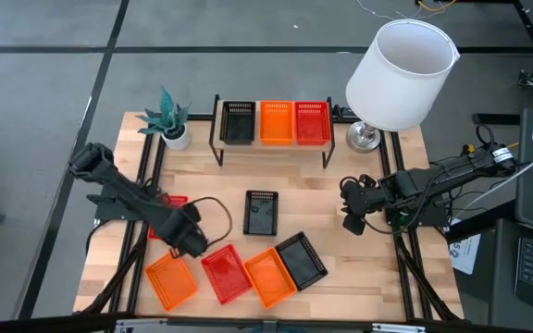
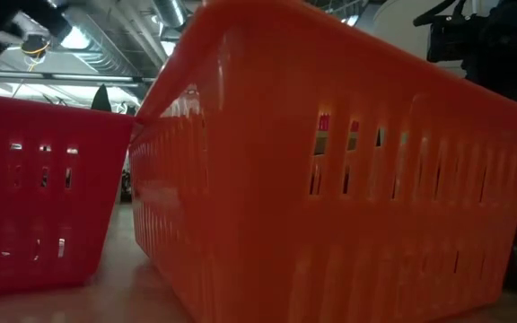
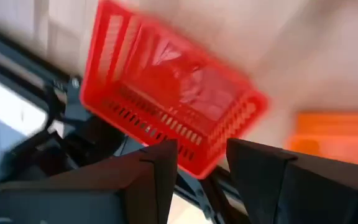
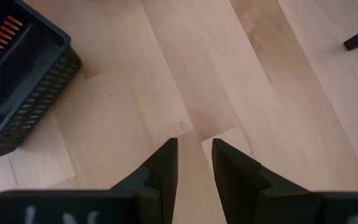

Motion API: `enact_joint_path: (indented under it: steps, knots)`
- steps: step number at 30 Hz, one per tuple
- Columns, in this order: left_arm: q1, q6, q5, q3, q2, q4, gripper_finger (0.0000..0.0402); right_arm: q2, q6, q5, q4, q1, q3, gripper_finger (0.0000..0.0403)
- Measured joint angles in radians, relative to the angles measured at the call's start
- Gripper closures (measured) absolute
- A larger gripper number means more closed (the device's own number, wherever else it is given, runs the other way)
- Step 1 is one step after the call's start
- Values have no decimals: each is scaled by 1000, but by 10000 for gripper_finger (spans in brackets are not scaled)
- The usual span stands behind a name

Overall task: Stack baskets on shelf by color
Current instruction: Stack the top black bin on top of the black bin on the shelf

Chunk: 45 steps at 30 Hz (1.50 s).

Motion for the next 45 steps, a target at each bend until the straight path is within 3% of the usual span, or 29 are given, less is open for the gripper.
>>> enact_joint_path:
  steps: [7,10,13,18,22,30,34,39,45]
  knots:
    - [-34,-59,13,-235,-13,160,269,0,-1,1,0,0,0,304]
    - [-1,-2,5,-335,-12,296,269,0,-1,1,0,0,0,304]
    - [50,70,-66,-394,-12,449,269,0,-1,0,0,0,0,304]
    - [136,247,-286,-372,-12,591,270,0,-2,0,1,0,0,304]
    - [238,418,-358,-335,-12,720,270,0,-2,1,2,0,0,304]
    - [439,764,-358,-333,-12,1201,270,0,-3,1,2,0,0,304]
    - [492,863,-303,-333,-12,1381,270,0,-5,1,2,0,0,304]
    - [486,883,-273,-332,-12,1399,270,0,-7,1,14,0,0,304]
    - [434,856,-271,-326,-29,1385,270,0,-125,-39,216,0,0,304]
